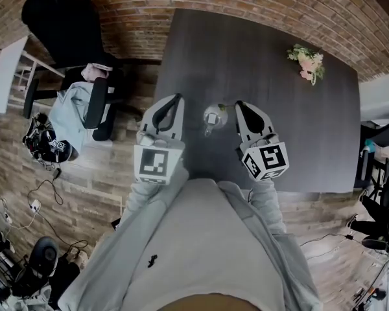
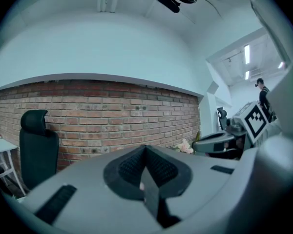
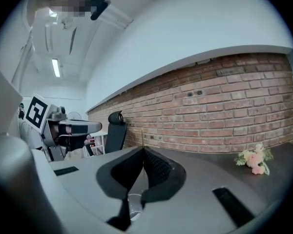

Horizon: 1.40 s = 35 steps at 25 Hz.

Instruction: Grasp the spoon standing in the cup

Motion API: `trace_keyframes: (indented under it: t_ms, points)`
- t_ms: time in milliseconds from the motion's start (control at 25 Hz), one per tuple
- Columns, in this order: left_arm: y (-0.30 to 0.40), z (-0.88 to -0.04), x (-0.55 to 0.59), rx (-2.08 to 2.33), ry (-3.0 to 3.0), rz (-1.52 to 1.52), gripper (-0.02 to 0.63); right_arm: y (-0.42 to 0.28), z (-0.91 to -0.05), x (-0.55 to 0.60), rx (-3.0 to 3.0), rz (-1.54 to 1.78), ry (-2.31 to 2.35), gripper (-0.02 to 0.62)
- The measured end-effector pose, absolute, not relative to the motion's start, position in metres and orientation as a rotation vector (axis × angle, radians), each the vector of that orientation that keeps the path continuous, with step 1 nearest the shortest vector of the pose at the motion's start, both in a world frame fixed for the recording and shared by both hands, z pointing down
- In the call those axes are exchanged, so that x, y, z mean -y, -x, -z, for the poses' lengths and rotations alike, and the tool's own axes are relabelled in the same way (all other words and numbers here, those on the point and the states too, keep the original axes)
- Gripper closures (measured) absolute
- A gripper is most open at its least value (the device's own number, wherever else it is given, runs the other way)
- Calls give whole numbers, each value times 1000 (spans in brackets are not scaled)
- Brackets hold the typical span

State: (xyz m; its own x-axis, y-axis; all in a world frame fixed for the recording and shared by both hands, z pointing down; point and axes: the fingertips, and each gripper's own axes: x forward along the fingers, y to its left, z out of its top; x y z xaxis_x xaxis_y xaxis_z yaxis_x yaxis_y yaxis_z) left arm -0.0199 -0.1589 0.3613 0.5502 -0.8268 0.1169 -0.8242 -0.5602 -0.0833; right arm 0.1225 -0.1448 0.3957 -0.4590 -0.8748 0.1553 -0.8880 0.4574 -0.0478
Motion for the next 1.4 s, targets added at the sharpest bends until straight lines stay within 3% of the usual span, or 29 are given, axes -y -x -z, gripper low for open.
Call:
trace_keyframes:
  t_ms: [760, 1400]
  points:
    - [11, -340, 139, -1389, 2740, 158, 588, -159, -310, 89, 2531, 164, -1847, 577]
    - [13, -340, 144, -1424, 2752, 160, 588, -173, -311, 92, 2526, 148, -1882, 577]
